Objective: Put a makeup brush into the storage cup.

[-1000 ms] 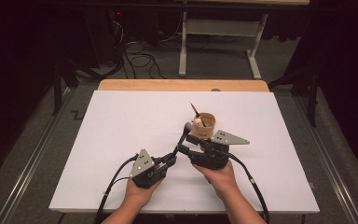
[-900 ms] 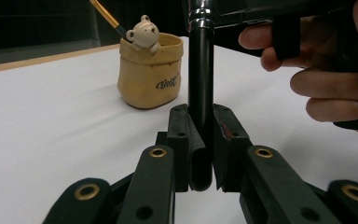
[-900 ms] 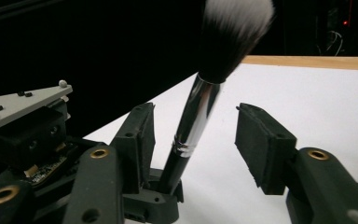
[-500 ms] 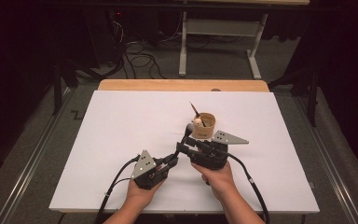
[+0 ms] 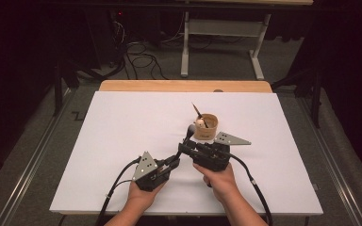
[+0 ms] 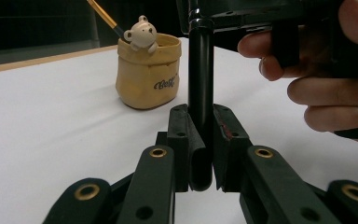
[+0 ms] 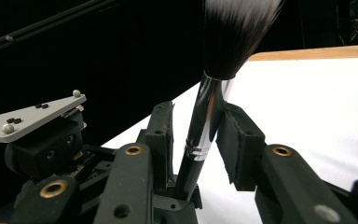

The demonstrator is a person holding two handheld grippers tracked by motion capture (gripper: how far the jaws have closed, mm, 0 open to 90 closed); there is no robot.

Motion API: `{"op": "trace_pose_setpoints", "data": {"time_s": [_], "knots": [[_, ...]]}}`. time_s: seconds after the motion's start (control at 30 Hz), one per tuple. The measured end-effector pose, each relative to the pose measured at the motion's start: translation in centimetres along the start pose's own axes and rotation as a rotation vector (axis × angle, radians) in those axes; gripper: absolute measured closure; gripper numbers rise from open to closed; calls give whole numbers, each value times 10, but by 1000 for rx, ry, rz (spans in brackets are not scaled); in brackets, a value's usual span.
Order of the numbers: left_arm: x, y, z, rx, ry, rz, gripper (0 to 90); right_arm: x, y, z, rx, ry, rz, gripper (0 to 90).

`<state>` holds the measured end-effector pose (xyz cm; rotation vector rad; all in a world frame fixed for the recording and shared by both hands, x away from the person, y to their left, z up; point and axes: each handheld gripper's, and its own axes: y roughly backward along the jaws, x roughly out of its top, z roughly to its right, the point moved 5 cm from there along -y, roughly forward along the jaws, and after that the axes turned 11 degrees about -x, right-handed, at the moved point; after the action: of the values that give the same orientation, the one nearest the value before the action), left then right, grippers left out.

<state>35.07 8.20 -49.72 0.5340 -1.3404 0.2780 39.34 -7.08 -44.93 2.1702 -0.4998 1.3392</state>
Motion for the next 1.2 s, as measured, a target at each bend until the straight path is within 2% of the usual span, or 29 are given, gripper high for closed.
{"op": "trace_pose_setpoints", "data": {"time_s": [0.3, 0.47, 0.87, 1.2], "knots": [[1, 1, 0, 0, -1, 3, 791, -1, 0, 2, 14, -32, -3, 729], [0, 0, 0, -1, -6, -2, 791, -1, 0, 2, 12, -34, -4, 761], [0, 0, 0, -1, -9, -8, 790, -2, -1, 4, 34, -78, -11, 787], [0, 0, 0, -3, -12, -18, 784, -2, -1, 3, 46, -74, -16, 794]]}}
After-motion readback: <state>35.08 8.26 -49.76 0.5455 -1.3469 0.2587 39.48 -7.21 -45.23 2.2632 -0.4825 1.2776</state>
